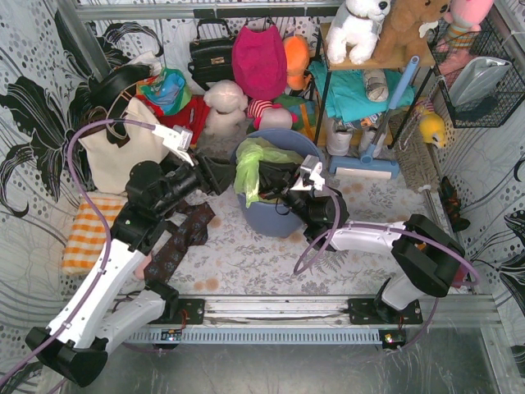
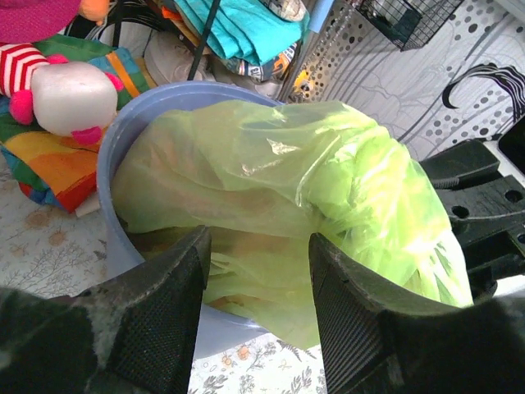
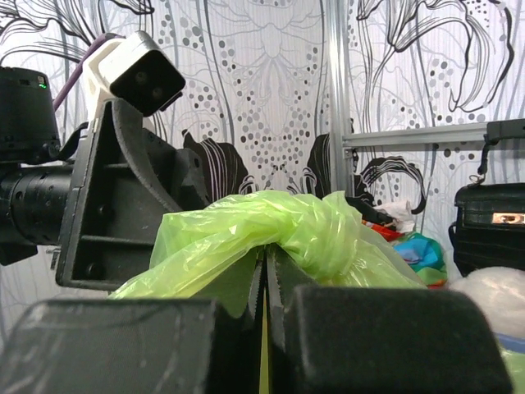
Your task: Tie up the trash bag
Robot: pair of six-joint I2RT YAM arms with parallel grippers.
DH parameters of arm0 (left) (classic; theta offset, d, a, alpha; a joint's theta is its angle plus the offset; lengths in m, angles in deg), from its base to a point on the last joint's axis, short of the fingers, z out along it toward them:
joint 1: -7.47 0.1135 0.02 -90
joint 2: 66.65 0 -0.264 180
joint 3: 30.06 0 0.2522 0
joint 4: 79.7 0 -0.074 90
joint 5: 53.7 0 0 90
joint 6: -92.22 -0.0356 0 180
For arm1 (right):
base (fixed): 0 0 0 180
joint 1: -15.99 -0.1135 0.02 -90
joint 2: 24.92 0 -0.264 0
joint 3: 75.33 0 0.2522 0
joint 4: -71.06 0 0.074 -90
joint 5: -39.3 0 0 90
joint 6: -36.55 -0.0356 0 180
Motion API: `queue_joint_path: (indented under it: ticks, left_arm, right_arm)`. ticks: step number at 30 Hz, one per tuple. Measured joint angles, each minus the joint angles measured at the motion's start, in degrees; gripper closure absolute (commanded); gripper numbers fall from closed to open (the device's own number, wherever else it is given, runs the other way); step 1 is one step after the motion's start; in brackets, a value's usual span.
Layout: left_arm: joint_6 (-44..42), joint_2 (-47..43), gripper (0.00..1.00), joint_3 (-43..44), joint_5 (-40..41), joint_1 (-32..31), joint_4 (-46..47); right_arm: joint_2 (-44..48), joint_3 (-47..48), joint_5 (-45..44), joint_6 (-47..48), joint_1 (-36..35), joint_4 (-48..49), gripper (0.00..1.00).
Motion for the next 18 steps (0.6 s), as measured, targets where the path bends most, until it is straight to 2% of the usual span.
queue_joint_path:
  ticks: [4,6,10,15,18]
  left_arm:
    - [-0.55,-0.11,0.39,-1.49,-1.99,0.00,2.86]
    - [-0.81,-0.33,0.44,-2.03,-3.72,0.00,4.50]
    - [-1.05,-0.39,0.62,-2.25,-7.34,0.00,7.74]
    - [-0.74,-0.20,0.93,-2.73,-10.75,0.00,10.86]
    - [-0.59,0.33,1.00,-3.15,-12.48,0.00,12.20]
  right_arm:
    - [0.00,0.00,-0.92,0.72,0.00,-0.20,1.00]
    - [0.04,0.00,-0.96,1.09,0.00,-0.70,1.00]
    - [0.04,0.00,-0.92,1.29,0.00,-1.60,1.00]
    - [-0.02,0.02,-0.92,1.29,0.00,-2.51,1.00]
    - [-0.24,0.26,-0.90,1.29,0.00,-2.82,1.00]
